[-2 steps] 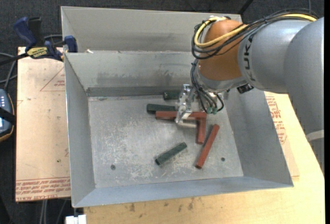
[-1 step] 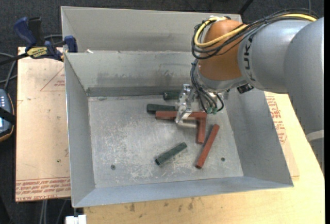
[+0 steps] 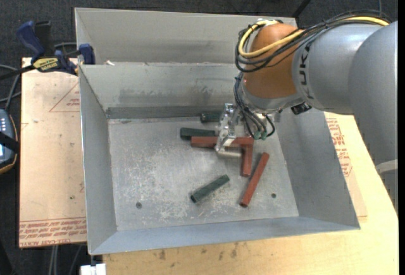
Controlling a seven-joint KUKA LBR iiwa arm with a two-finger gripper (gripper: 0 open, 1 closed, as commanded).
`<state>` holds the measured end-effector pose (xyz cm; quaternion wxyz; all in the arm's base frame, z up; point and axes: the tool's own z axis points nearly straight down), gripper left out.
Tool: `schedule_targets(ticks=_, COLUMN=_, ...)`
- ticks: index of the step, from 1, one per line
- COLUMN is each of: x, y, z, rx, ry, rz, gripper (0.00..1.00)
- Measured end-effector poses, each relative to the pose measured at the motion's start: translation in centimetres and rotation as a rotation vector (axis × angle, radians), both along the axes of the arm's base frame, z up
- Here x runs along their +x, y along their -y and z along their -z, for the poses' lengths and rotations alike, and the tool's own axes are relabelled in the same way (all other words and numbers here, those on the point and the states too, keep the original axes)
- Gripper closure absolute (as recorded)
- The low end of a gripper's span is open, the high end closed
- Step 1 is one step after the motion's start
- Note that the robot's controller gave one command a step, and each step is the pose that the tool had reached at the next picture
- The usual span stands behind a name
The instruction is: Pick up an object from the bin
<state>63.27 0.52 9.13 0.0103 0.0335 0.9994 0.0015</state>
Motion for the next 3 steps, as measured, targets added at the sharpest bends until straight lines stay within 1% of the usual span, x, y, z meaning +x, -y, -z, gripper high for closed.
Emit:
schedule_targets(ticks=1, x=-0.2, y=0.0, z=-0.5, rx=0.0, ry=-0.012, rz=0.0, gripper=1.0)
schedule_targets(ticks=2, x=-0.3, y=0.0, z=-2.2, rx=0.0, ry=-0.02, rz=-0.001, gripper=1.0)
schedule_targets(ticks=3, x=-0.1, y=0.0, z=-3.4, rx=-0.001, ry=-0.013, rz=-0.001, gripper=1.0)
